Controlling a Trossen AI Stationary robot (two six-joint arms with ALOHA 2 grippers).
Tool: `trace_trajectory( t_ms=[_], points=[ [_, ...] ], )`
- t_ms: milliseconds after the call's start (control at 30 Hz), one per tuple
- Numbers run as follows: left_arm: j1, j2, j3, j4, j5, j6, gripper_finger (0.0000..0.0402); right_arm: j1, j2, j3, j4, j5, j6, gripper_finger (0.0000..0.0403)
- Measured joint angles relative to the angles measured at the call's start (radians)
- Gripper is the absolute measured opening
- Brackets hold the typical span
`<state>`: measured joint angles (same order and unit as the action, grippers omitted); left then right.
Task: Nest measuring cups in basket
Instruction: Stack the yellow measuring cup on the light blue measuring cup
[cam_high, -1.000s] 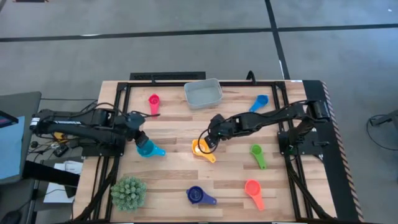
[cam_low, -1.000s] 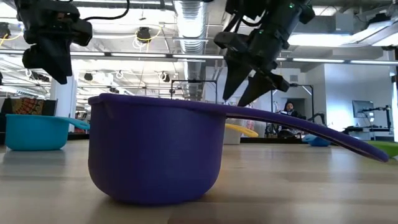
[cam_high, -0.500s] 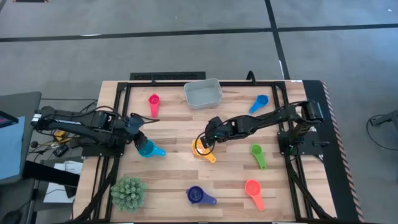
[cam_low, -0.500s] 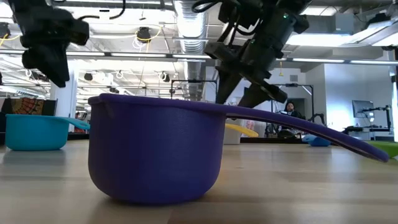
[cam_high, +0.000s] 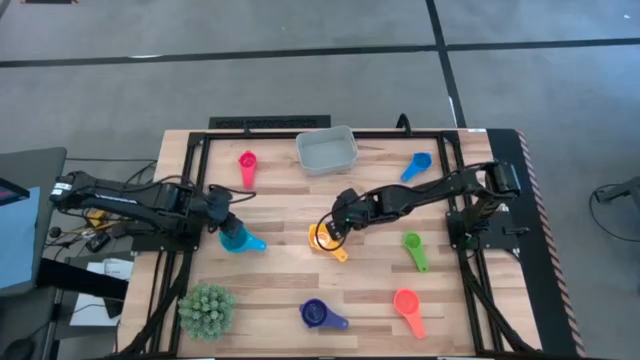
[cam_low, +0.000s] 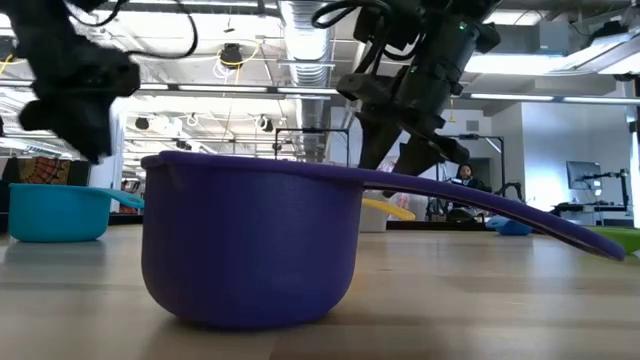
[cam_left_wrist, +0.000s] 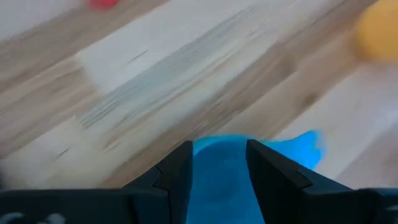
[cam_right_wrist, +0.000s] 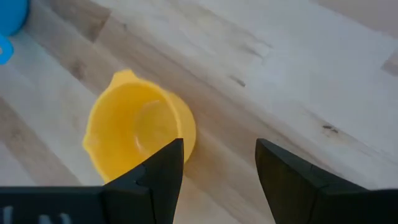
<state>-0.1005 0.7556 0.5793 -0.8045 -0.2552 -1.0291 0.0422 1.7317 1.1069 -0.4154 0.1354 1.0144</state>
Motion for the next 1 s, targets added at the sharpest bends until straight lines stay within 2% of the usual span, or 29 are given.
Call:
trace_trajectory(
  t_ms=[100, 200, 333, 567, 767, 900, 1000],
  points=[
    [0.000, 0.049, 0.000, 0.206, -0.028, 0.095, 0.0137, 0.008, -0.001, 0.000, -0.012, -0.019, -0.001, 0.0220],
    [0.013, 0.174, 0.001, 0.443, -0.007, 0.154, 0.0137, 0.030, -0.043, -0.001, -0.079, -0.029, -0.002, 0.0219],
    [0.038, 0.371, 0.001, 0.706, 0.029, 0.112, 0.0137, 0.054, -0.136, -0.001, -0.213, 0.005, -0.018, 0.0221],
    [0.063, 0.631, 0.002, 1.004, 0.030, -0.008, 0.0137, 0.053, -0.283, 0.000, -0.424, 0.080, -0.058, 0.0217],
    [0.053, 0.787, 0.127, 1.044, 0.038, -0.014, 0.0137, 0.053, -0.326, 0.000, -0.538, 0.120, -0.080, 0.0217],
    [0.048, 0.860, 0.250, 0.905, 0.042, -0.010, 0.0137, 0.055, -0.344, 0.000, -0.548, 0.119, -0.089, 0.0215],
    [0.049, 0.903, 0.344, 0.721, 0.036, -0.015, 0.0137, 0.067, -0.355, -0.002, -0.559, 0.120, -0.100, 0.0214]
  ],
)
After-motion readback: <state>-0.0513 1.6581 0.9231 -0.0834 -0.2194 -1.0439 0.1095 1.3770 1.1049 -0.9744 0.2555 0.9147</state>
